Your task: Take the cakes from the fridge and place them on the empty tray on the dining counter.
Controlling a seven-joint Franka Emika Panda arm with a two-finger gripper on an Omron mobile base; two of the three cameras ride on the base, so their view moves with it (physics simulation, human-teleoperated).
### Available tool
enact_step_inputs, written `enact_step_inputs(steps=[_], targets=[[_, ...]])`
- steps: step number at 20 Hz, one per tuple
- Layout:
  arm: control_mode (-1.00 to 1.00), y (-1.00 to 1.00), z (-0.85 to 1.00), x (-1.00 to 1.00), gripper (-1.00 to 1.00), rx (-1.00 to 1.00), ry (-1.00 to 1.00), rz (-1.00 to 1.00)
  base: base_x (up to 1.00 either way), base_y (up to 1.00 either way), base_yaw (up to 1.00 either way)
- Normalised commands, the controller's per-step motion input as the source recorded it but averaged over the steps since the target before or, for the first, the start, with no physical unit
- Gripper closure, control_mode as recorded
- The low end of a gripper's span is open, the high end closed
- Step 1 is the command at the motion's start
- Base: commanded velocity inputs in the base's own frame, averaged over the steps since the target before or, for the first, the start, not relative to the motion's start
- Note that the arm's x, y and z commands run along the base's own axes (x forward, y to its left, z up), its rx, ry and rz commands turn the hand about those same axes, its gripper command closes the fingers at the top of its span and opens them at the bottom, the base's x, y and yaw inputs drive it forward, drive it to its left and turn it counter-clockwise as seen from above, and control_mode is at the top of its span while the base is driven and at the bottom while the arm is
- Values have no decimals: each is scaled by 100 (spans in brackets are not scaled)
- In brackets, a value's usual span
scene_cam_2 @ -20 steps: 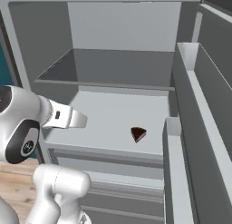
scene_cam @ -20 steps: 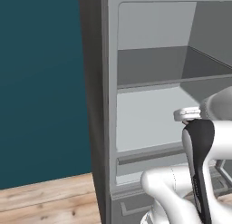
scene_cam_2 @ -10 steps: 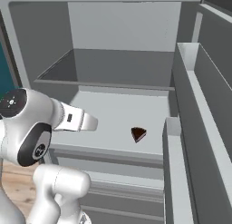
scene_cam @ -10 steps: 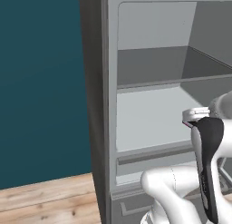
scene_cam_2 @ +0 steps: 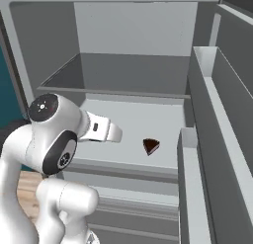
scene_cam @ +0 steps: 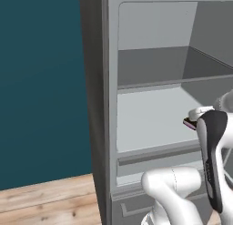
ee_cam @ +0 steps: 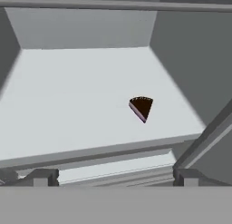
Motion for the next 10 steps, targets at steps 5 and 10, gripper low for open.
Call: enact_step_inputs(steps=[5, 10], targets=[[-100, -14, -40, 19, -100, 0, 7, 0, 0, 0, 0], [-100, -11, -56, 29, -100, 0, 0, 0, 0, 0, 0]])
